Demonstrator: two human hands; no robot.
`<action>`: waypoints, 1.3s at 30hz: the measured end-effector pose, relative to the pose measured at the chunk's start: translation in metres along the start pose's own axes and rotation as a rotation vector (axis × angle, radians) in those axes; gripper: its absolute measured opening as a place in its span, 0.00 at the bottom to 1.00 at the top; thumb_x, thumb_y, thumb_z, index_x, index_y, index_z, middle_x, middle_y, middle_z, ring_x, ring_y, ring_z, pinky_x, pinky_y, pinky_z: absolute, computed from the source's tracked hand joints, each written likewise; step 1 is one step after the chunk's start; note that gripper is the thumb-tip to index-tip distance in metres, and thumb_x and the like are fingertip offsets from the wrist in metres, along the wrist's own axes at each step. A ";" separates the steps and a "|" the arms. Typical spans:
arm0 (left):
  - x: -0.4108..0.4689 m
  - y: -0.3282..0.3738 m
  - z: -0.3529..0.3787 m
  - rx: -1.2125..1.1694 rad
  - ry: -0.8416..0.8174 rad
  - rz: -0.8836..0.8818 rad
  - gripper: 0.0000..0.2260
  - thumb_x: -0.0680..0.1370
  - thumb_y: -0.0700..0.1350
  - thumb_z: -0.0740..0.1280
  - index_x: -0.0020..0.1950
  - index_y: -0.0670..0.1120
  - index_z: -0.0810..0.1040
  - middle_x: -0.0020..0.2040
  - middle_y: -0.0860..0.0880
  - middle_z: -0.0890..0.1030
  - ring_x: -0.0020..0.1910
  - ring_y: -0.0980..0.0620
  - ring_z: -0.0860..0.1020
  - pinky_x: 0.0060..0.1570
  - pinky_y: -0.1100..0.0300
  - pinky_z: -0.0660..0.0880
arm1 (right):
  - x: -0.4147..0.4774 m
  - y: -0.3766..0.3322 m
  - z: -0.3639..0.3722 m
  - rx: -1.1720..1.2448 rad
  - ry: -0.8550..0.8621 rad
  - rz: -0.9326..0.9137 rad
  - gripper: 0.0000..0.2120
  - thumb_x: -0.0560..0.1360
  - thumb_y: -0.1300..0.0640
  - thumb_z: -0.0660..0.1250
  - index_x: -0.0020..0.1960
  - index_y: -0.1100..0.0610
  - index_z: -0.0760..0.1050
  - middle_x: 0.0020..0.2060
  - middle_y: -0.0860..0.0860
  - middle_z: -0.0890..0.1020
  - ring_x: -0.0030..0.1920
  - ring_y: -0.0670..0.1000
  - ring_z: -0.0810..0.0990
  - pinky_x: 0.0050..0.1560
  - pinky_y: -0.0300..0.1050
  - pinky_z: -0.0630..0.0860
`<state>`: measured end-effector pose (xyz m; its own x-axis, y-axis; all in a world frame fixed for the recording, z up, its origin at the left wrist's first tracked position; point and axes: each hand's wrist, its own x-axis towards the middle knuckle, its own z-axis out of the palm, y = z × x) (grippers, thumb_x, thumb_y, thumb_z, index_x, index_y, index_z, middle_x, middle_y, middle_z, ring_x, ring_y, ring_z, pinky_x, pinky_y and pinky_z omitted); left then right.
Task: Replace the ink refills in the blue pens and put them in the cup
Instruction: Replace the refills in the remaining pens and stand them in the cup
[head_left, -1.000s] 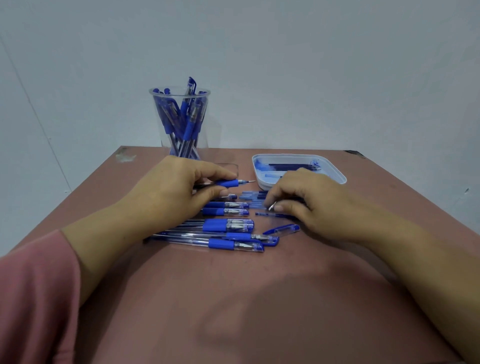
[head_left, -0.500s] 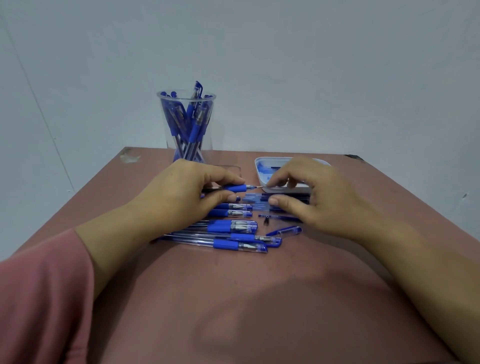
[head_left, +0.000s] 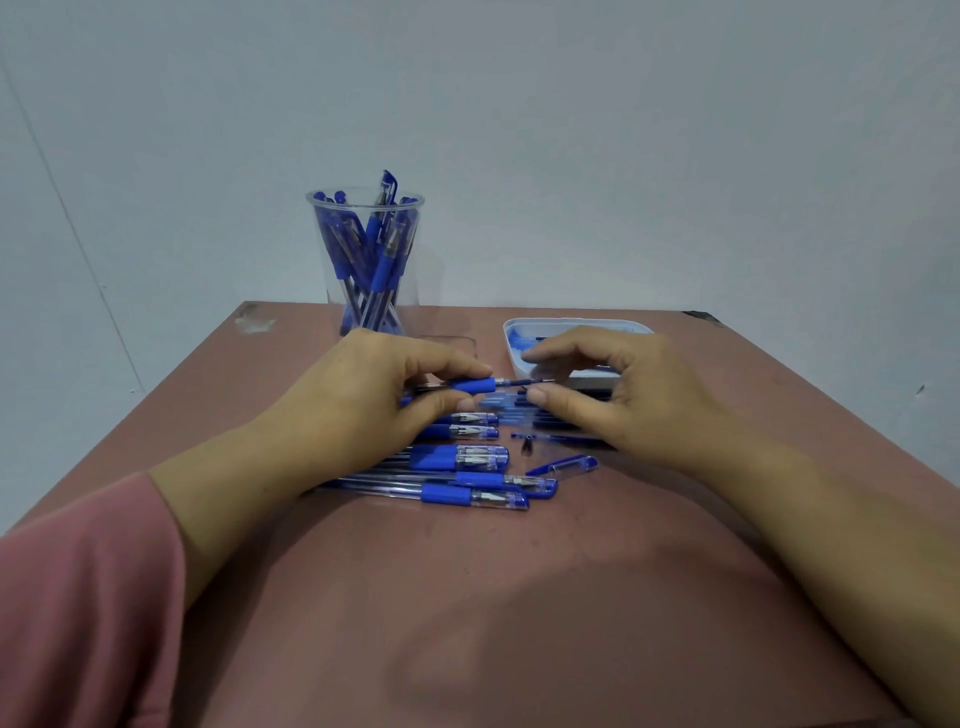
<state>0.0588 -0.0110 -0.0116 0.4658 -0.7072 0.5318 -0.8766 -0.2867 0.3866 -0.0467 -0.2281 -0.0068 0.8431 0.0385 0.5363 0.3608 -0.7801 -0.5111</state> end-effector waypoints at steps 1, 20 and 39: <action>0.000 0.000 0.000 -0.003 -0.006 0.002 0.13 0.73 0.50 0.72 0.57 0.61 0.80 0.36 0.75 0.76 0.43 0.67 0.79 0.45 0.74 0.73 | 0.001 -0.002 0.002 0.001 -0.021 -0.003 0.14 0.73 0.54 0.73 0.50 0.35 0.76 0.45 0.38 0.83 0.50 0.36 0.80 0.51 0.28 0.72; 0.000 0.001 -0.001 0.033 -0.028 0.018 0.13 0.74 0.49 0.72 0.56 0.63 0.80 0.39 0.79 0.74 0.44 0.67 0.78 0.41 0.77 0.70 | 0.003 0.009 0.007 -0.091 -0.044 -0.045 0.10 0.75 0.58 0.69 0.54 0.47 0.82 0.44 0.35 0.80 0.50 0.39 0.79 0.51 0.32 0.74; 0.001 -0.008 -0.001 -0.043 0.003 -0.054 0.12 0.74 0.49 0.71 0.55 0.61 0.81 0.37 0.79 0.74 0.44 0.70 0.77 0.40 0.79 0.68 | -0.003 0.015 -0.016 -0.113 -0.012 0.019 0.09 0.76 0.61 0.69 0.51 0.48 0.82 0.43 0.35 0.80 0.48 0.37 0.77 0.50 0.29 0.70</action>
<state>0.0662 -0.0084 -0.0135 0.5125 -0.6897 0.5115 -0.8443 -0.2963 0.4465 -0.0499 -0.2497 -0.0056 0.8546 0.0299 0.5184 0.2975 -0.8464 -0.4417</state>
